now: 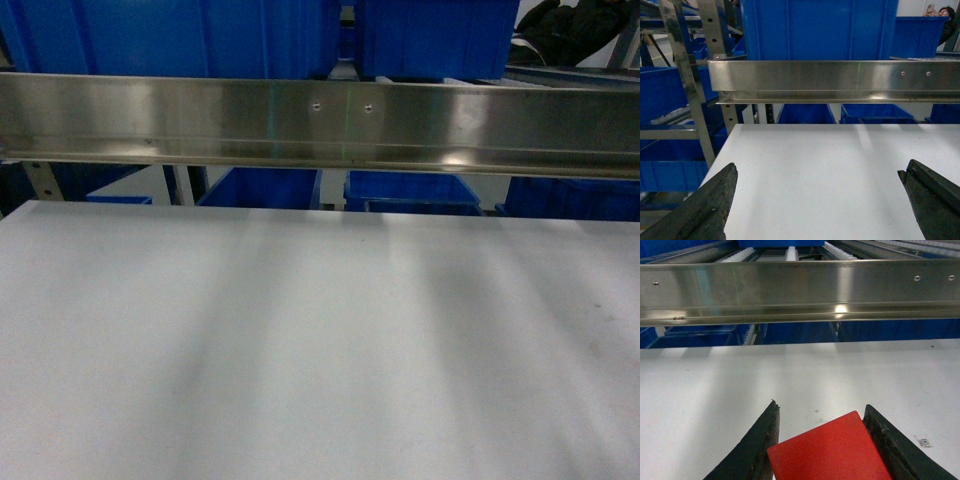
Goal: Place magnetic block on left shelf second layer
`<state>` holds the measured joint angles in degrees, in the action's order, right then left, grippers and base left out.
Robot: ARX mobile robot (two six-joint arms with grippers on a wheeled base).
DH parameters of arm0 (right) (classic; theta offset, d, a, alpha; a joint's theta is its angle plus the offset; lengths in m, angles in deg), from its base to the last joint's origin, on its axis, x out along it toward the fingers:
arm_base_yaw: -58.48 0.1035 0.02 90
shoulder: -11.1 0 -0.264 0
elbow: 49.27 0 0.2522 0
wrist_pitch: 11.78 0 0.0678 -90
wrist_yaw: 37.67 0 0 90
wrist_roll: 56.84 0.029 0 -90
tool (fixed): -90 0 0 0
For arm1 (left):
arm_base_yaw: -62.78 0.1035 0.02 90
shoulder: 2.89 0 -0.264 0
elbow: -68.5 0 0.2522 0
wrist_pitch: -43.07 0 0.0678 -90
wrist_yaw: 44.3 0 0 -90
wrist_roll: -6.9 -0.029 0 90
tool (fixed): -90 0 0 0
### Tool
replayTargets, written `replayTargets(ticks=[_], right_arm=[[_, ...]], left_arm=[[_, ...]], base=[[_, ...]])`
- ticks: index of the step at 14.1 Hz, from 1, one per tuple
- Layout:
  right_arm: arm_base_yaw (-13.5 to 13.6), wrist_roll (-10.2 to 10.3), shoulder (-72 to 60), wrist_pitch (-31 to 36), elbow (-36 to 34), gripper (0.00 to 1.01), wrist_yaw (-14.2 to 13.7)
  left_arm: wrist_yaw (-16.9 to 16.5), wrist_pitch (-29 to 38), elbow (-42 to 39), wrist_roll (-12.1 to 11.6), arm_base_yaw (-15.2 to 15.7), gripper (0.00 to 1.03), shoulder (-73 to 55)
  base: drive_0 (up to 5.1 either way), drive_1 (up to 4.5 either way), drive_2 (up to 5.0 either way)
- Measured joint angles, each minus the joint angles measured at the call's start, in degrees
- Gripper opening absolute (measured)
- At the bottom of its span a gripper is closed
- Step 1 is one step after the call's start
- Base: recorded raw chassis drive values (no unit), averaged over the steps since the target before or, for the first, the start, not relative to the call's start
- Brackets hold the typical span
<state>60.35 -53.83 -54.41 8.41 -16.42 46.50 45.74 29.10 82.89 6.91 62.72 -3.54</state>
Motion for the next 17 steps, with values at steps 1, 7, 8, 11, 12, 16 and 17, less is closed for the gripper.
replayTargets(ticks=[1,7,8,11,12,16,17], right_arm=[[0.0,0.0,0.0,0.07,0.0,0.43,0.0],[0.0,0.0,0.0,0.11,0.0,0.43,0.02],[0.0,0.0,0.0,0.02,0.0,0.43,0.02],[0.0,0.0,0.0,-0.04,0.0,0.43,0.02],[0.0,0.0,0.0,-0.04,0.0,0.43,0.02],[0.0,0.0,0.0,0.0,0.0,0.43,0.0],[0.0,0.0,0.0,-0.04,0.0,0.43,0.02]], left_arm=[[-0.02,0.09,0.0,-0.02,0.0,0.98,0.02],[0.0,0.02,0.0,-0.02,0.0,0.98,0.02],[0.0,0.02,0.0,0.0,0.0,0.98,0.02],[0.0,0.02,0.0,-0.02,0.0,0.98,0.0],[0.0,0.02,0.0,0.0,0.0,0.98,0.02],[-0.02,0.17,0.0,0.0,0.0,0.98,0.0],[0.0,-0.09,0.0,0.0,0.0,0.98,0.0]], base=[[-5.0,2.42,2.4],[-5.0,2.45,2.4],[-5.1,2.36,2.4],[-5.0,2.42,2.4],[-5.0,2.41,2.4],[-5.0,2.43,2.4],[-4.8,2.56,2.6]])
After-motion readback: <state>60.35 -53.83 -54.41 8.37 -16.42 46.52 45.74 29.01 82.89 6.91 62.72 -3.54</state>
